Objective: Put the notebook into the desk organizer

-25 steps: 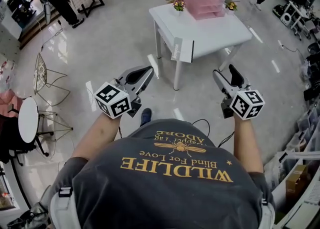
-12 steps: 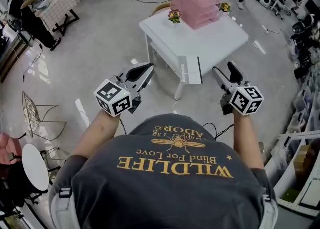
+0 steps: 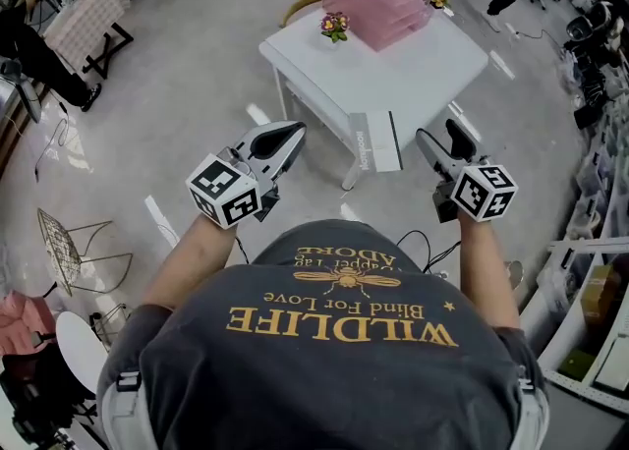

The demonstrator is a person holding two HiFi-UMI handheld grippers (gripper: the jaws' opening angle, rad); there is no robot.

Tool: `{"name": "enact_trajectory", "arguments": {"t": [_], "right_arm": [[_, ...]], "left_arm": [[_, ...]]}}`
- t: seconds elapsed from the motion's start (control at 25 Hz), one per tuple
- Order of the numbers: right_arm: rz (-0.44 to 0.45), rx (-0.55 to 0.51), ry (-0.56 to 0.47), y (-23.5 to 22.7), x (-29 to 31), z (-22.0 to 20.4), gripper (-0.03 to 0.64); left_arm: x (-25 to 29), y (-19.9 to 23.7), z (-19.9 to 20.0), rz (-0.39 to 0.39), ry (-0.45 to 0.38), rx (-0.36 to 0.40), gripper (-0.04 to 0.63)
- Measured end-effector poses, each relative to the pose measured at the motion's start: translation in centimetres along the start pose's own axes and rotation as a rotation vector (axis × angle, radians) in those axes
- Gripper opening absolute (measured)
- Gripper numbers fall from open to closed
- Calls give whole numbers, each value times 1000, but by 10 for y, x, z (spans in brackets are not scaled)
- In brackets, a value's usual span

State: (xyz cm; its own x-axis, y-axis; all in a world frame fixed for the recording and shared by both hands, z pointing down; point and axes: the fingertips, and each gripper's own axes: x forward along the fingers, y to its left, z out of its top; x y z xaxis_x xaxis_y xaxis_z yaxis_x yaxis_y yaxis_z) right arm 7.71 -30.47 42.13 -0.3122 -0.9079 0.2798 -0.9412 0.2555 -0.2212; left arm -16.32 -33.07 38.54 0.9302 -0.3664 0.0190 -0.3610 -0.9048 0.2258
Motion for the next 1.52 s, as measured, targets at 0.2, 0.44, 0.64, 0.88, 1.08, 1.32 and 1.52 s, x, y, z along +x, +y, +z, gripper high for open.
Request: {"name": "enact_trajectory", "arguments": {"t": [0.2,0.44,0.64,0.88,1.08,1.32,1.52], "right_arm": [[29,35,16,-33,17,-13,345],[137,73,53,-97,49,-23,345],[227,73,137,-130,74,-39,345],[222,132,274,-142,97,-96,345],[133,213,412,-141,104,-164,345],[39,315,578,-132,104,-237,345],[0,338,682,-130,109,-276,344]], "left_arm": [[36,8,-12,15,24,1,-3],[104,12,-21,96,50,6,-3],[149,21,-26,158,65,-16,-3],[176,43,-56,130,133,-49,-3],[186,67,-92,46,195,-90,-3],[193,78,-126,-53,254,-116,-3],[190,76,-146,-76,293,-135,-3]]}}
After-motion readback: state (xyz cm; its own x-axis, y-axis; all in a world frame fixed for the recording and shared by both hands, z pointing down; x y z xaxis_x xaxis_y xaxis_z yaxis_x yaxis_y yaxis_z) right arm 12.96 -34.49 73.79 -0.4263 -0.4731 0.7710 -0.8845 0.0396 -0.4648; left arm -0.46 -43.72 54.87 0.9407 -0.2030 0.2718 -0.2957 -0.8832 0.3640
